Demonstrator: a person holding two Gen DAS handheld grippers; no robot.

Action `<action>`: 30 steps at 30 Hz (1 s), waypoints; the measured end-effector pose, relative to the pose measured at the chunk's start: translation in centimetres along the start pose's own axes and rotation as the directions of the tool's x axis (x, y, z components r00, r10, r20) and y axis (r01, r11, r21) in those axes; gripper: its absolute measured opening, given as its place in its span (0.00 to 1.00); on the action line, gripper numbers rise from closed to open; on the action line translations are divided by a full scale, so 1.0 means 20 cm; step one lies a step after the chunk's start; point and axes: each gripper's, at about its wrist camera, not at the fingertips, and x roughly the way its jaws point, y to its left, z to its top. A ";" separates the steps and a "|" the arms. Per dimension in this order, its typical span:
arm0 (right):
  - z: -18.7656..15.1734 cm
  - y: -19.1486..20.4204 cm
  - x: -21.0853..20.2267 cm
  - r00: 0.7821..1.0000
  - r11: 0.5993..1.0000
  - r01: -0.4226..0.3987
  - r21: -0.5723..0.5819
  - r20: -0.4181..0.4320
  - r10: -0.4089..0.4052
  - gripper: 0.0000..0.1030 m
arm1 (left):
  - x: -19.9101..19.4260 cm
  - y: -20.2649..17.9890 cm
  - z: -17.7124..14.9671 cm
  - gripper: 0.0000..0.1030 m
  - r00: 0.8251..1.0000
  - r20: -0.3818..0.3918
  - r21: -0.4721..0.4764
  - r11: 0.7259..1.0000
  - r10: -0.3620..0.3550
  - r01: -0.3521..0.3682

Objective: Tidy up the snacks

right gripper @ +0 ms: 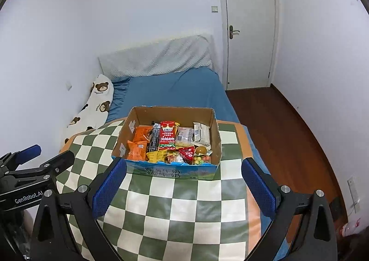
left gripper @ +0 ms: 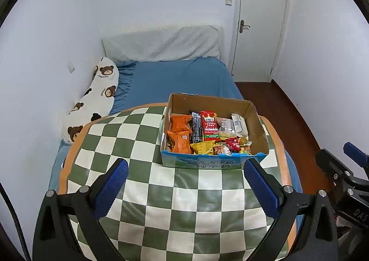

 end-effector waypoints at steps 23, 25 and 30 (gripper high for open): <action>0.09 -0.09 0.49 0.996 0.998 0.058 0.024 -0.073 -0.056 1.00 | 0.52 -0.09 0.13 1.00 0.995 -0.091 0.012 1.000 0.029 -0.028; 0.10 -0.11 0.54 0.995 0.998 0.061 0.030 -0.081 -0.059 1.00 | 0.55 -0.09 0.14 1.00 0.995 -0.094 0.014 0.999 0.030 -0.029; 0.11 -0.13 0.62 0.993 0.997 0.075 0.037 -0.089 -0.072 1.00 | 0.62 -0.11 0.15 1.00 0.992 -0.119 0.017 1.000 0.027 -0.026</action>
